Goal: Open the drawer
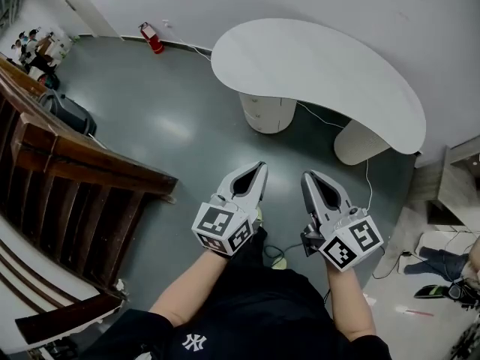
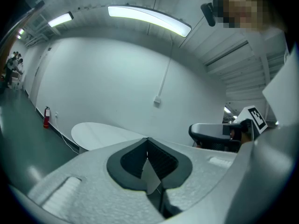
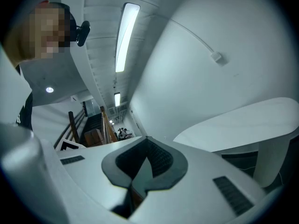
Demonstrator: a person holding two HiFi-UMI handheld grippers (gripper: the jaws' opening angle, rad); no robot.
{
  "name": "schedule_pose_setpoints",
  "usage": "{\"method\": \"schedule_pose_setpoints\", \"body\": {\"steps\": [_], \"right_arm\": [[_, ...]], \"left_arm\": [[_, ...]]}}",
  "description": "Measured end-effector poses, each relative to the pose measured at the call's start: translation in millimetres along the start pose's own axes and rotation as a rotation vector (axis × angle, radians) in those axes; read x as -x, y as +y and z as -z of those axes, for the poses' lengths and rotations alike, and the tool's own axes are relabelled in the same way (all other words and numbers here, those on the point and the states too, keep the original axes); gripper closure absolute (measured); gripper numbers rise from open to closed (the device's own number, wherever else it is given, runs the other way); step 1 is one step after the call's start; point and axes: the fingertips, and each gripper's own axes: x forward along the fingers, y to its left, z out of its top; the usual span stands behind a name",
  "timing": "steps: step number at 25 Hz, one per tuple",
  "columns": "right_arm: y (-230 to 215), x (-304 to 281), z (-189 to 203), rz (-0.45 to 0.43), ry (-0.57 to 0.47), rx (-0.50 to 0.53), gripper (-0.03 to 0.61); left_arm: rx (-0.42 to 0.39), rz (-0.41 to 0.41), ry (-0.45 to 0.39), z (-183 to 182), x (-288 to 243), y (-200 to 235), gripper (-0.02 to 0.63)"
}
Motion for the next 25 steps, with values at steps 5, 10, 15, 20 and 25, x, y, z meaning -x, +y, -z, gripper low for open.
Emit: {"method": "schedule_pose_setpoints", "body": {"steps": [5, 10, 15, 20, 25], "right_arm": [[-24, -73, 6, 0.013, 0.033, 0.002, 0.563], [-41, -137, 8, 0.013, 0.064, 0.02, 0.563], [-66, -182, 12, -0.008, 0.118, 0.025, 0.563], [-92, -226, 22, -0.046, 0.158, 0.035, 0.563], [-129, -263, 40, -0.121, 0.224, 0.036, 0.563]], "left_arm": [[0.001, -0.008, 0.014, -3, -44, 68, 0.604], [0.0, -0.022, 0.036, -5, -80, 124, 0.604], [0.018, -0.058, 0.068, 3, -116, 163, 0.604], [0.028, -0.108, 0.07, 14, -149, 200, 0.604], [0.032, -0.163, 0.072, 31, -191, 234, 0.604]]}}
